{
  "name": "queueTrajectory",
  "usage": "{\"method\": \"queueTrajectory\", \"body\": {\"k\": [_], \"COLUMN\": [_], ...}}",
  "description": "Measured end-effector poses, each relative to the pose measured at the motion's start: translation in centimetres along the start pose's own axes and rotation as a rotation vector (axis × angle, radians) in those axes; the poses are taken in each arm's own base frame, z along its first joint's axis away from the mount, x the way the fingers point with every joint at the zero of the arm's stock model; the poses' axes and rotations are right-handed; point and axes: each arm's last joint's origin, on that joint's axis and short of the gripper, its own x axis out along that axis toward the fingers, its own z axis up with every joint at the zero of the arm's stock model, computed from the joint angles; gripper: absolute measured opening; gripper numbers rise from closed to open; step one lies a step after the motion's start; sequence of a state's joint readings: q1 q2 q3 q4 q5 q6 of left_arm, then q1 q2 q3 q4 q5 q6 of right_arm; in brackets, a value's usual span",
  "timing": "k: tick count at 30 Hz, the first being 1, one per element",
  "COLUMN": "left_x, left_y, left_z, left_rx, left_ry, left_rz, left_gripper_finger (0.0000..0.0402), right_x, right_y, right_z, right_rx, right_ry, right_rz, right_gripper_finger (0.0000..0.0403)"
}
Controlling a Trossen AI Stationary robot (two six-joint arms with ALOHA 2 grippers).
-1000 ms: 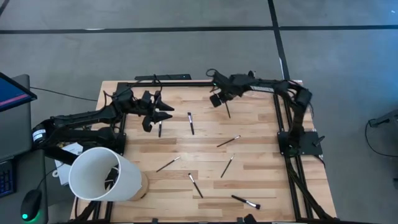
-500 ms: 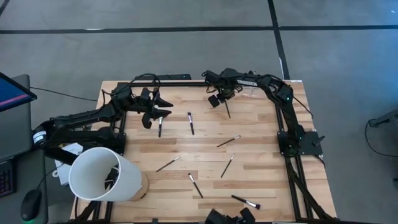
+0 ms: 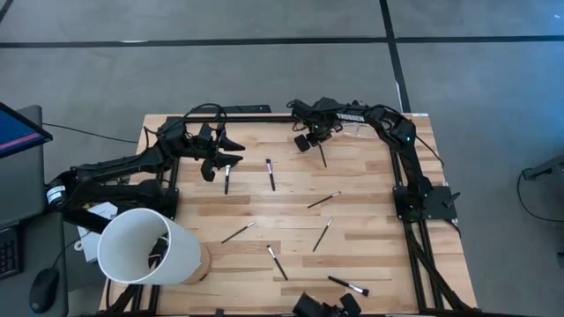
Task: Put items in baskets/containers
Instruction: Put the black eyeshadow brush into the middle section of the transparent organizer
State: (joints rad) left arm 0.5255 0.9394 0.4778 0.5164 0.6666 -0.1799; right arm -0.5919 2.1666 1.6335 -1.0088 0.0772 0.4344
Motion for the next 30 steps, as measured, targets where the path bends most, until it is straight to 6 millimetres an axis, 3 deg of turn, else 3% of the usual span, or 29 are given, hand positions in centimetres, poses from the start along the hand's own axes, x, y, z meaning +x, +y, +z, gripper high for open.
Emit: {"method": "queueTrajectory", "body": {"k": [19, 30], "left_x": [0.0, 0.0], "left_y": [0.0, 0.0], "left_z": [0.0, 0.0], "left_rx": [0.000, 0.001], "left_ry": [0.000, -0.001], "left_rz": [0.000, -0.001], "left_gripper_finger": [0.0160, 0.0160], "right_x": [1.6, 3.0], "right_y": [-1.0, -1.0], "right_z": [-0.1, -0.1], "right_rx": [0.045, 0.041], "right_ry": [0.036, 0.091], "right_rz": [0.031, 0.015], "right_gripper_finger": [0.0071, 0.0009]}}
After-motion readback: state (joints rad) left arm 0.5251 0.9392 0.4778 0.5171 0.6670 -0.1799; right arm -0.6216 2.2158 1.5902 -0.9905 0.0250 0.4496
